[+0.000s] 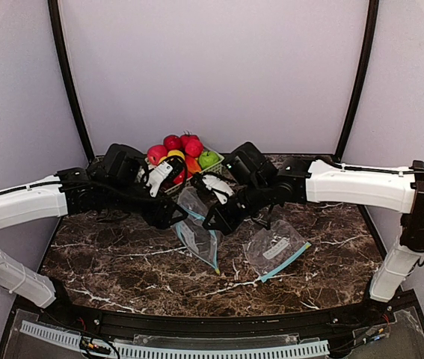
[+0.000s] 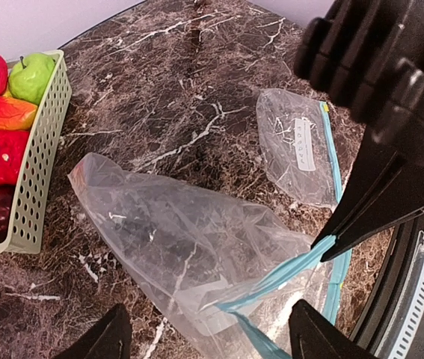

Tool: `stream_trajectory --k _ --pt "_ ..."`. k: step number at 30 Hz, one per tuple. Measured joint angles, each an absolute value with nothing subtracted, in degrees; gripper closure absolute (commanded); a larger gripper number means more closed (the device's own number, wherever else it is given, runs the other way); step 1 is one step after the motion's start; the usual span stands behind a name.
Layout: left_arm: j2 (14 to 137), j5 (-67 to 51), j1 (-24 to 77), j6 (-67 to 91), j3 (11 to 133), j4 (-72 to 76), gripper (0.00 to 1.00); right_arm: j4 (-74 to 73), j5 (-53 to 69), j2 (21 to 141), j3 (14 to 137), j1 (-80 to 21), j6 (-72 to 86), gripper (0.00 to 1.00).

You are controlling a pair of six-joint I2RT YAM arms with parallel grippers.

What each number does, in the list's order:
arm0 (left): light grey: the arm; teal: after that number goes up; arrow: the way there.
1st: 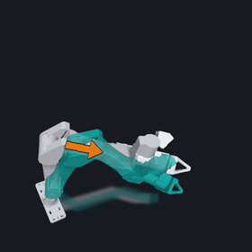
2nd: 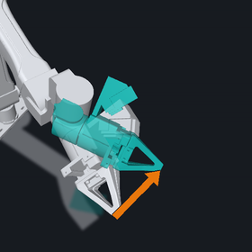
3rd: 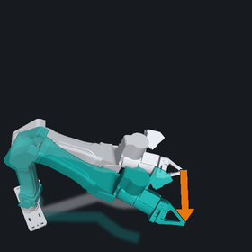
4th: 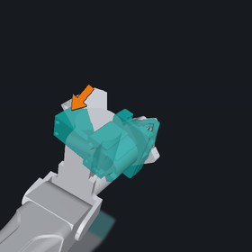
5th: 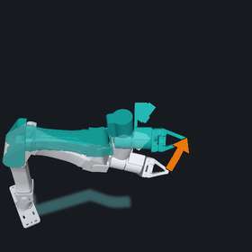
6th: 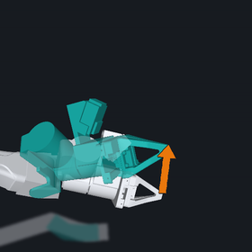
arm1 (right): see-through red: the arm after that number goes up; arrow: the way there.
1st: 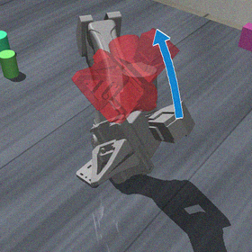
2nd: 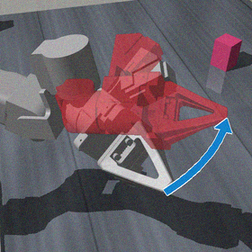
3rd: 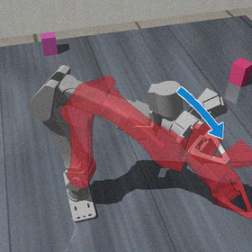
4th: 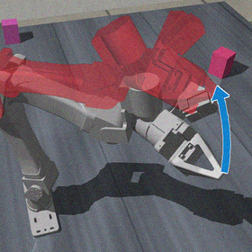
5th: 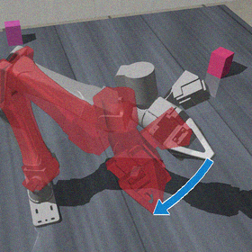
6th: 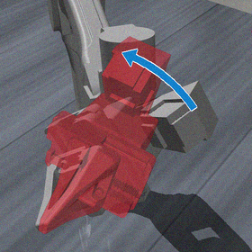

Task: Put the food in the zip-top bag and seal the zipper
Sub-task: Pass from the right arm to the left

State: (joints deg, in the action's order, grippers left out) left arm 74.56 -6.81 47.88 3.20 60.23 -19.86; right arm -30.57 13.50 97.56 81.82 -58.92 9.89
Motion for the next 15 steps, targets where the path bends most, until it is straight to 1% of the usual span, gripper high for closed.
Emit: stream_trajectory --k 6,9,11,15 --pt "75.1 -8.1 47.9 2.9 60.4 -19.2 0.42 -30.6 14.4 97.6 81.8 -58.9 9.7 1.00" --pt "76.0 -8.8 47.8 2.3 60.9 -19.0 0.44 -30.6 14.7 97.6 81.8 -58.9 9.6 1.00" --pt "76.7 -9.4 47.8 1.9 61.2 -18.9 0.48 -30.6 15.0 97.6 81.8 -58.9 9.5 1.00" --pt "77.8 -10.0 47.7 1.4 61.8 -18.9 0.61 -30.6 15.3 97.6 81.8 -58.8 9.2 1.00"
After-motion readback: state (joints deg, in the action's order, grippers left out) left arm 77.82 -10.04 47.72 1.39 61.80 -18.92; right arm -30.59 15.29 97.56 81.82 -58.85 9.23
